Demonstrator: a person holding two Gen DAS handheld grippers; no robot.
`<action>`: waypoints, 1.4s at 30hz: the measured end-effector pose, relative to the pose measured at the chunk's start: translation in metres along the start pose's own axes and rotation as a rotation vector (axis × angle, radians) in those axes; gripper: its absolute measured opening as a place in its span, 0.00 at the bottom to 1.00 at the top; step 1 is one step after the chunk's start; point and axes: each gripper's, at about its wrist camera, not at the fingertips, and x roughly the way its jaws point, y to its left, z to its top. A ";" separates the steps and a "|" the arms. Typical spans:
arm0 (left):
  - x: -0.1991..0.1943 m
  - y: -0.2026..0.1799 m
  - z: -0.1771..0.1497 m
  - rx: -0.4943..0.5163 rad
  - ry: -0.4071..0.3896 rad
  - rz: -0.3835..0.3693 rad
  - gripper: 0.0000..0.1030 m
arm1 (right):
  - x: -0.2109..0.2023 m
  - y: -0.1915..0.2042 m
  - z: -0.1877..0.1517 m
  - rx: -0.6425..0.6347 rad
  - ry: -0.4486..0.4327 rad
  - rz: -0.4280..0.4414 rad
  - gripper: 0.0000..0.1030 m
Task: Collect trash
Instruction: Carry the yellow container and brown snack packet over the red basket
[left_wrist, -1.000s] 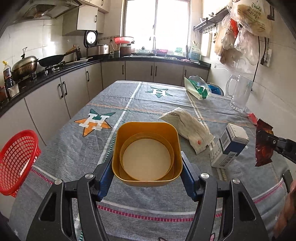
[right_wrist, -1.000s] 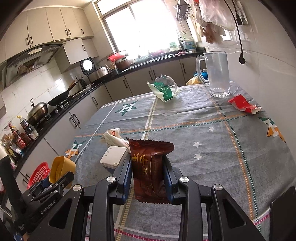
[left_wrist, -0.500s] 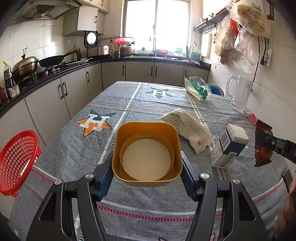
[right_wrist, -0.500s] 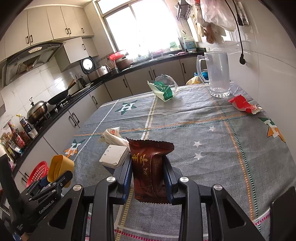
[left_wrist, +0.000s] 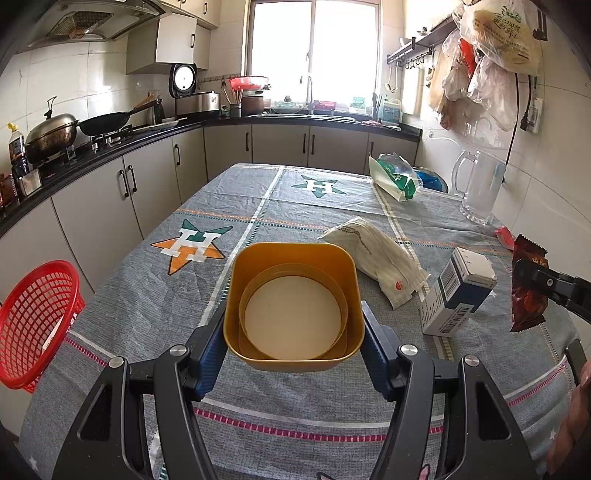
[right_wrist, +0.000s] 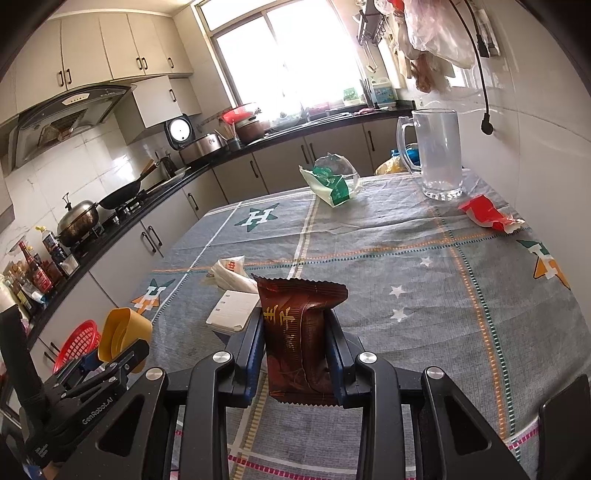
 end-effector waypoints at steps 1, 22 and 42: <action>0.000 0.000 0.000 -0.001 0.000 0.000 0.62 | -0.001 0.001 0.000 -0.001 -0.002 0.000 0.33; -0.029 0.010 0.001 -0.006 -0.042 0.022 0.62 | -0.035 0.024 -0.018 0.052 -0.013 0.083 0.33; -0.076 0.093 -0.010 -0.102 -0.094 0.091 0.62 | -0.021 0.126 -0.038 -0.106 0.099 0.189 0.33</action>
